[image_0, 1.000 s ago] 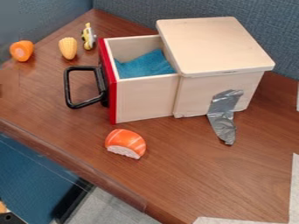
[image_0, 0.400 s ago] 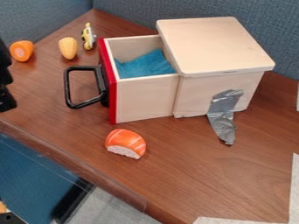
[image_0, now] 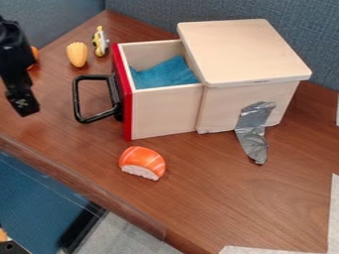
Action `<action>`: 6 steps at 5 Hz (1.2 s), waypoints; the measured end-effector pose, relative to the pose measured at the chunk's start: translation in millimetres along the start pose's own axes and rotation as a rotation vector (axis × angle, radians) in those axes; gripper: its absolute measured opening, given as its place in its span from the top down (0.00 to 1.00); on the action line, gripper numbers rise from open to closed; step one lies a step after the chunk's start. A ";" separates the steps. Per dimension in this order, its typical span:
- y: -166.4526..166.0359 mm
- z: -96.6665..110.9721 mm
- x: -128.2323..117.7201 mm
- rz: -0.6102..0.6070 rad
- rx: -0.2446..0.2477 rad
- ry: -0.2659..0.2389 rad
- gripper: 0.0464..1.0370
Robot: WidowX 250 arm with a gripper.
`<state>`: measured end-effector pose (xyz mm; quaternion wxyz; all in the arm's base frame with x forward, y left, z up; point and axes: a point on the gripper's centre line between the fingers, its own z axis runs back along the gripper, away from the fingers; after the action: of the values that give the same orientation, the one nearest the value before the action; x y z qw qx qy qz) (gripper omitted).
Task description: Close the drawer
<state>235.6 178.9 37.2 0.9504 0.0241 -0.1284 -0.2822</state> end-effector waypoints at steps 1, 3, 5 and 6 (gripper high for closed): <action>-2.7 -20.4 14.6 -0.006 0.015 0.036 0.04; -7.8 -43.0 51.0 -0.020 0.055 0.047 0.04; -20.0 -48.3 85.1 0.011 0.014 0.034 0.04; -27.7 -49.1 97.1 0.019 -0.025 0.032 0.04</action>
<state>312.0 101.7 8.9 0.9552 0.0156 -0.1098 -0.2744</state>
